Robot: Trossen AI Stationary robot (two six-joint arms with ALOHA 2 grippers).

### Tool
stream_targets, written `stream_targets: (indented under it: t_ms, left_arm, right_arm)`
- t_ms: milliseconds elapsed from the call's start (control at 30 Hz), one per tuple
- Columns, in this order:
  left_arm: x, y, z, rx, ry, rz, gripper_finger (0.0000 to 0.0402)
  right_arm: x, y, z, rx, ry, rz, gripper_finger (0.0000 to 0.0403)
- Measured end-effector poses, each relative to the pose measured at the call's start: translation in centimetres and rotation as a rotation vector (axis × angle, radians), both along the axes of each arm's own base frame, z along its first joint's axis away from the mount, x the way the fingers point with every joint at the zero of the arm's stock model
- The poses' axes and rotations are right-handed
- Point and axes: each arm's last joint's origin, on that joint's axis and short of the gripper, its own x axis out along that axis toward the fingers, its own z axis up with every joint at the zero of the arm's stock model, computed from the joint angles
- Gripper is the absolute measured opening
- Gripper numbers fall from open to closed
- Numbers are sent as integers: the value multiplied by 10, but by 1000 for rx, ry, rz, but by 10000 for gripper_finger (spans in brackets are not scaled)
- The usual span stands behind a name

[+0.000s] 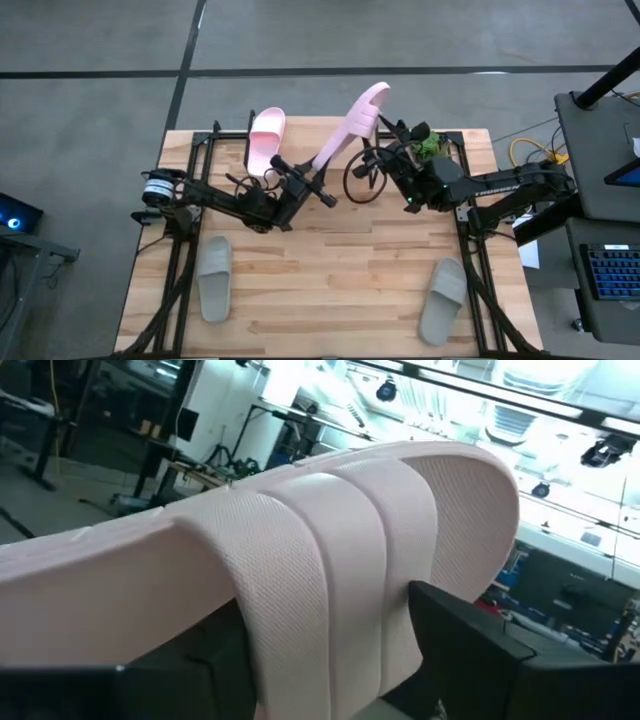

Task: Pick and place slides into the shelf
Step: Put the pink slipper on the shelf

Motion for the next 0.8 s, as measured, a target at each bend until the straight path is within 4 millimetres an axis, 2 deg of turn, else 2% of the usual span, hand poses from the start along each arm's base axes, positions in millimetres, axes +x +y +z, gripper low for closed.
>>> stream_targets:
  t_ms: [100,200,267,400,433,567,700,800]
  left_arm:
    - [0,-1,1,9,-3,-12,42]
    - [0,-2,1,13,-3,-17,42]
    - [0,-2,0,14,-1,-17,42]
    - [0,-2,0,20,6,-22,42]
    - [1,-2,-1,21,12,-23,42]
    - [1,-2,-1,21,19,-23,53]
    - [0,-3,-2,35,23,-37,116]
    - [-2,-5,-5,61,88,-14,159]
  right_arm:
    - [0,-1,2,-2,-3,-4,213]
    - [0,-1,2,-9,9,-8,179]
    - [0,-1,2,-12,24,-20,139]
    - [0,-1,0,-35,83,-34,34]
    - [0,-1,0,-40,95,-38,24]
    - [0,-1,-1,-48,118,-45,11]
    - [0,-2,-1,-55,135,-55,10]
    - [-2,-3,2,-52,144,-82,10]
